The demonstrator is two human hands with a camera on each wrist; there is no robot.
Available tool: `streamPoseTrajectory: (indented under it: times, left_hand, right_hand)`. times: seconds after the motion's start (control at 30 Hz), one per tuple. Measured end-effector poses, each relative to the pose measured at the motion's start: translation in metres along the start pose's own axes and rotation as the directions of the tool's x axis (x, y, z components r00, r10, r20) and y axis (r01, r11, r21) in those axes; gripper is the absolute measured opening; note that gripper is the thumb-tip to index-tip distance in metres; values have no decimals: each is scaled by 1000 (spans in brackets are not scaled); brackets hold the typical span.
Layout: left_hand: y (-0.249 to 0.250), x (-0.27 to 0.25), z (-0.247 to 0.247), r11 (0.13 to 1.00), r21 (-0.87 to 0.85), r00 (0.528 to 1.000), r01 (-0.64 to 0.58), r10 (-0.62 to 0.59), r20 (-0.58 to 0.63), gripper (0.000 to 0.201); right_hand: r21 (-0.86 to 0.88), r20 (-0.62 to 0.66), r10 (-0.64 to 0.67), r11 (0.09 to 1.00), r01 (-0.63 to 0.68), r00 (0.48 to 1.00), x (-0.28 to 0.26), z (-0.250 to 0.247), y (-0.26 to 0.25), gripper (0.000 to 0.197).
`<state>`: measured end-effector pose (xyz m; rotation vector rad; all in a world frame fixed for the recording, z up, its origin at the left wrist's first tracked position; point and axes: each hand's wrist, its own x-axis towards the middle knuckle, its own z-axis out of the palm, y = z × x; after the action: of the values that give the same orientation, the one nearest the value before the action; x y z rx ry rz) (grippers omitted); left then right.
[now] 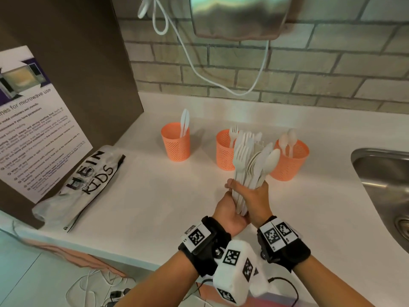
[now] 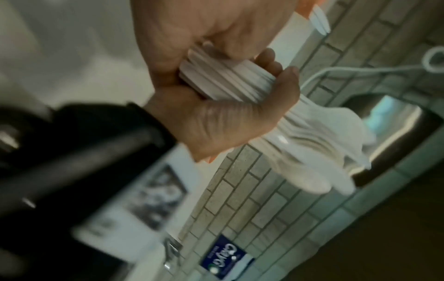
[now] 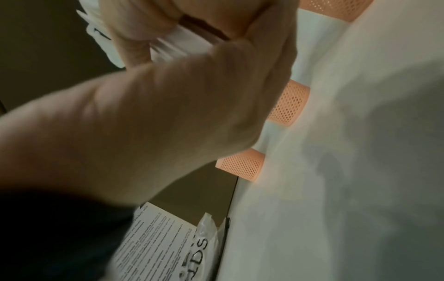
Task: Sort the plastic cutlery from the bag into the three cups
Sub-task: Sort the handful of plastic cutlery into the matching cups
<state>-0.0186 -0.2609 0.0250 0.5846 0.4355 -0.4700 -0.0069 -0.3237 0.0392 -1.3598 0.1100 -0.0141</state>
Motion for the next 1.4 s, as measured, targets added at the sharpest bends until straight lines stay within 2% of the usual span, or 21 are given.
streamPoseTrajectory:
  times: [0.07, 0.1, 0.13, 0.2, 0.27, 0.33, 0.4, 0.47, 0.53, 0.67, 0.8, 0.83, 0.9, 0.97, 1.0, 1.1, 1.2, 1.3, 1.33, 1.37, 1.4]
  left_hand:
    - [2, -2, -2, 976, 218, 998, 4, 9, -61, 39]
    - [4, -3, -4, 926, 377, 989, -28, 79, -122, 37]
    - [7, -3, -7, 837, 542, 965, -81, 201, -167, 32]
    - [16, -4, -15, 574, 775, 848, -263, 520, -98, 16]
    - [30, -16, -10, 355, 801, 704, -481, 701, 112, 13]
    - [44, -29, 2, 186, 760, 581, -623, 761, 290, 17]
    - [55, -34, 14, 81, 724, 506, -685, 768, 393, 20]
    - [62, -33, 21, 9, 724, 470, -689, 766, 438, 24]
    - [65, -31, 24, -20, 751, 475, -660, 764, 437, 23]
    - [69, -29, 27, -2, 783, 512, -622, 755, 409, 22]
    - [81, -26, 37, 124, 760, 551, -638, 763, 338, 12]
    - [82, -26, 39, 123, 764, 566, -634, 747, 349, 12]
    - [79, -29, 40, 23, 797, 578, -604, 700, 418, 9]
    - [75, -28, 37, -83, 812, 566, -577, 676, 471, 15]
    - [77, -28, 38, -90, 805, 556, -587, 678, 481, 16]
    - [91, -38, 53, 0, 740, 534, -672, 693, 485, 25]
    - [120, -58, 75, 153, 562, 464, -813, 753, 466, 16]
    - [151, -73, 84, 121, 471, 348, -874, 831, 434, 19]
    - [156, -71, 82, 99, 508, 347, -855, 838, 421, 22]
    - [156, -69, 80, 79, 579, 377, -811, 828, 415, 23]
    - [153, -65, 75, 62, 664, 434, -746, 800, 413, 23]
  right_hand:
    - [-20, -21, 7, 1000, -8, 1000, 5, 2, -5, 21]
    - [-25, -30, 0, 1000, -1, 1000, 7, 2, -7, 22]
    - [-33, -35, -11, 999, 10, 999, 10, 2, -8, 24]
    - [-47, -54, -30, 999, 27, 998, 15, -1, -9, 29]
    - [-84, -75, -30, 996, 24, 997, 17, -3, -5, 30]
    - [-124, -74, -11, 992, 2, 997, 17, -4, 2, 26]
    - [-145, -46, 4, 989, -11, 999, 14, -1, 8, 24]
    - [-153, -8, 19, 988, -20, 1000, 9, 1, 12, 24]
    - [-153, 22, 30, 988, -27, 999, 4, 2, 13, 24]
    - [-171, 59, 71, 983, -60, 996, 0, 0, 16, 25]
    - [-179, 85, 90, 981, -73, 992, -3, -1, 16, 26]
    - [-172, 81, 85, 983, -70, 993, -2, -1, 16, 26]
    - [-158, 74, 69, 986, -56, 995, -1, -1, 15, 26]
    - [-164, 77, 42, 986, -29, 996, -2, -1, 16, 27]
    - [-176, 69, 26, 984, -13, 997, -2, -2, 17, 26]
    - [-241, 20, -46, 969, 50, 999, 0, -7, 21, 29]
    - [-281, 11, -89, 956, 88, 996, 0, -13, 23, 35]
    - [-272, 22, -134, 953, 135, 991, -4, -17, 24, 39]
    - [-273, 29, -155, 949, 157, 988, -6, -17, 23, 38]
    - [-269, 38, -169, 947, 173, 985, -7, -17, 22, 37]
    - [-260, 48, -175, 948, 181, 983, -8, -16, 21, 37]
